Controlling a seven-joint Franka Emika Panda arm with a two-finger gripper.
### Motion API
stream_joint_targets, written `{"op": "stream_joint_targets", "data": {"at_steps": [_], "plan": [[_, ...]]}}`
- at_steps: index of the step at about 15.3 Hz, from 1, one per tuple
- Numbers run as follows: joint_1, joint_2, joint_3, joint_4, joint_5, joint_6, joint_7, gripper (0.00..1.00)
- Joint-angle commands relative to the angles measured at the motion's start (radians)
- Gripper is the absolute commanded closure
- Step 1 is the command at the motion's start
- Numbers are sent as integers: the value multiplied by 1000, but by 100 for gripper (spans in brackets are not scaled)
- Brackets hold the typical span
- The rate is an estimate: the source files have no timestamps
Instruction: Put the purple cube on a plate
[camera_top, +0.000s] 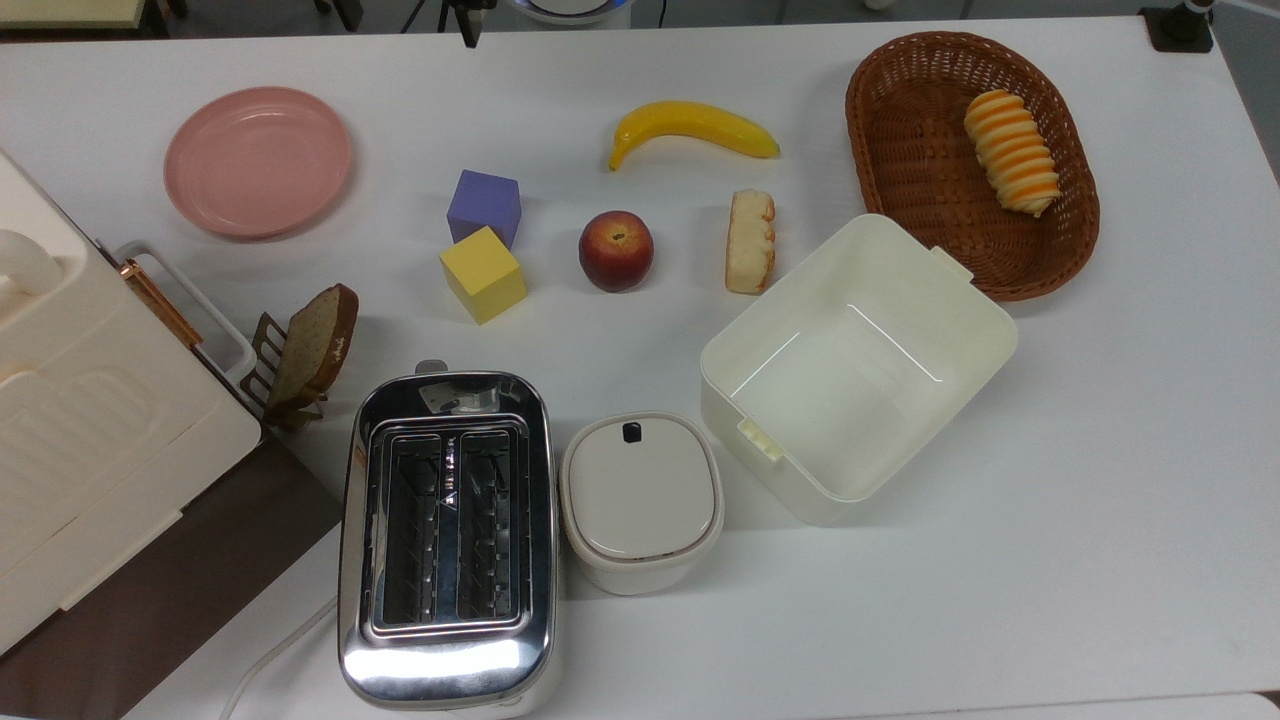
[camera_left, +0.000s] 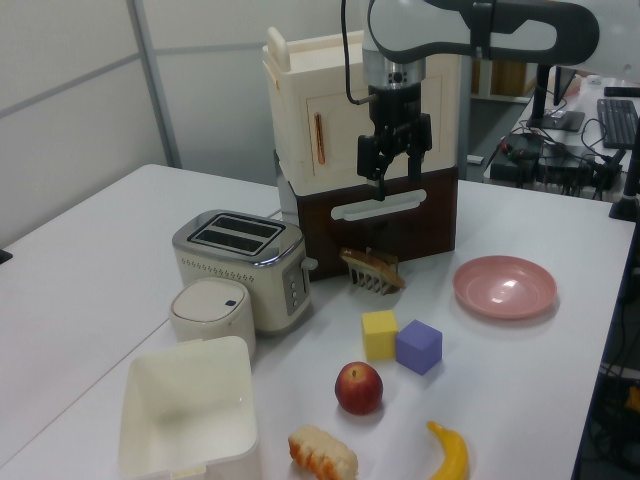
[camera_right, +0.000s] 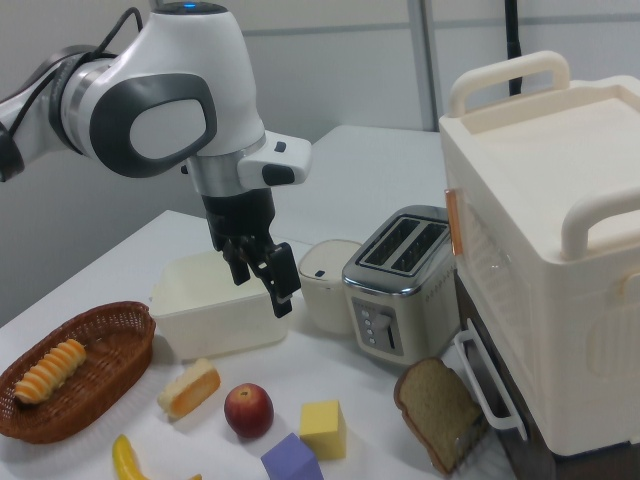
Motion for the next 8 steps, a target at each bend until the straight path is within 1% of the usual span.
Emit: {"op": "stream_joint_targets", "data": {"at_steps": [1,8], "plan": [[11,-25,-8,-20,-18,-37,-13,0],[16,-19,0,-23,-18,-38,-16,0]]}}
